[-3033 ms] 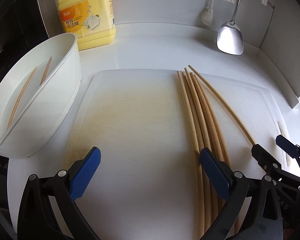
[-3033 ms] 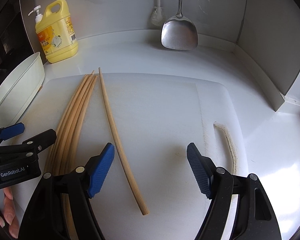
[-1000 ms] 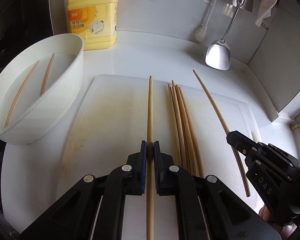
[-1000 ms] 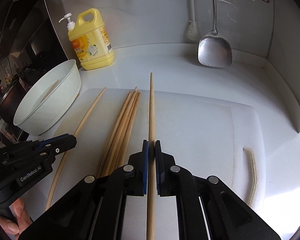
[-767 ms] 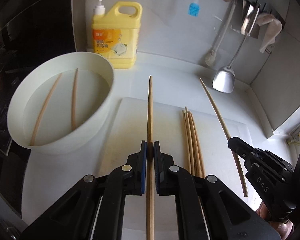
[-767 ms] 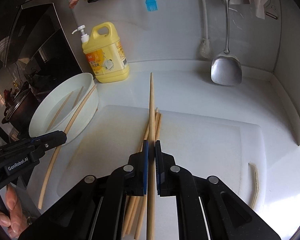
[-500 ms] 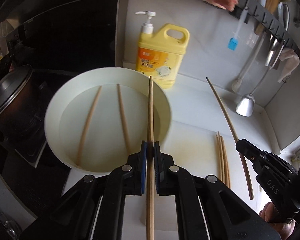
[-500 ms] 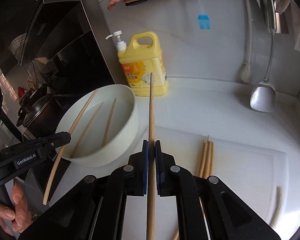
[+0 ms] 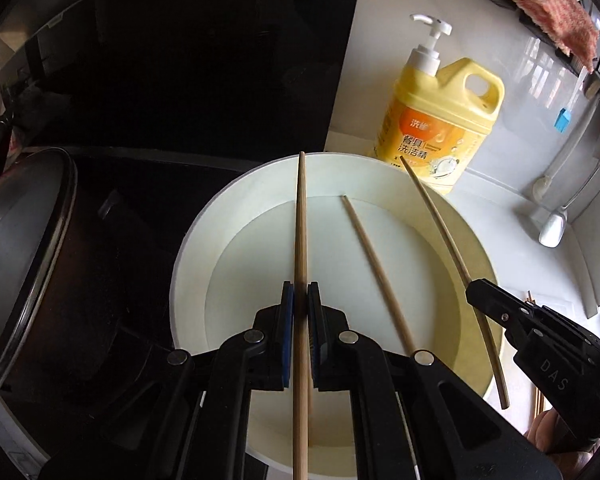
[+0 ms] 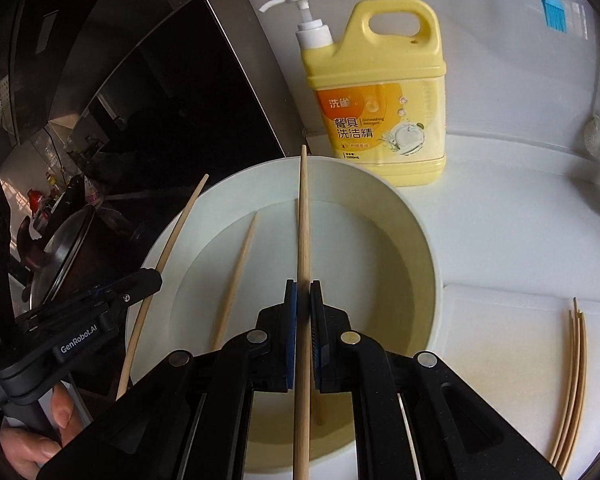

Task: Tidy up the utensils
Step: 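Carry the left tool's chopstick over the basin while the right tool carries its own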

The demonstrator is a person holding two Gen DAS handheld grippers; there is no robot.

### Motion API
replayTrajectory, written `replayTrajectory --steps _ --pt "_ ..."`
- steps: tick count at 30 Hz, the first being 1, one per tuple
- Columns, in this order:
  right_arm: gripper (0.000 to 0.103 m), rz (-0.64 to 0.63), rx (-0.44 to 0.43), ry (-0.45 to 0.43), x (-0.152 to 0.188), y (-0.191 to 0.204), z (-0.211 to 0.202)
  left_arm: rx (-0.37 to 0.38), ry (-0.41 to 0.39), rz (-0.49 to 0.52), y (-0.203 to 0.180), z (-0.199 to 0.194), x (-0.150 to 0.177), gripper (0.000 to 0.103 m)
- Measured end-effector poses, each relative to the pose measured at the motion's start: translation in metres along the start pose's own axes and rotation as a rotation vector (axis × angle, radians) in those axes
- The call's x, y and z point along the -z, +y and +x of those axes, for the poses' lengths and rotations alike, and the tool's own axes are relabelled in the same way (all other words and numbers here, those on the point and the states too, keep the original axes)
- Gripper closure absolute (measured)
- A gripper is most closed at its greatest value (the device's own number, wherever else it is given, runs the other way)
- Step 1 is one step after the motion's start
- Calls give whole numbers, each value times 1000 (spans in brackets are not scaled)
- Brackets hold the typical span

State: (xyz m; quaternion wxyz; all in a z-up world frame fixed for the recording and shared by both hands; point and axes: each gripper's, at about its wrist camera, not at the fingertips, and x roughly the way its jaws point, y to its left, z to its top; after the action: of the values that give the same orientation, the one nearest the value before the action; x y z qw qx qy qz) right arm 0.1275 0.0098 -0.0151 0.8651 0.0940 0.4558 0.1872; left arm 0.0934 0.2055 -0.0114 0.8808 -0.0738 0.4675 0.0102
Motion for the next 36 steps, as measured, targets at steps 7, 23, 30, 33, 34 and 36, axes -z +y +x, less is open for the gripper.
replayTrajectory --steps 7,23,30,33,34,36 --pt "97 21 28 64 -6 -5 32 19 51 -16 13 33 -8 96" --pt "97 0 53 239 -3 -3 61 25 109 -17 14 60 -3 95" --pt "93 -20 66 204 -2 -2 52 15 96 -23 13 54 -2 87" --pt "90 -29 71 168 -4 -3 43 -4 58 -23 14 41 -3 60" --pt "88 -28 70 158 -5 -2 41 -8 43 -23 15 39 -4 52" --pt "84 -22 73 146 -5 -4 36 -18 27 -21 16 32 -5 49"
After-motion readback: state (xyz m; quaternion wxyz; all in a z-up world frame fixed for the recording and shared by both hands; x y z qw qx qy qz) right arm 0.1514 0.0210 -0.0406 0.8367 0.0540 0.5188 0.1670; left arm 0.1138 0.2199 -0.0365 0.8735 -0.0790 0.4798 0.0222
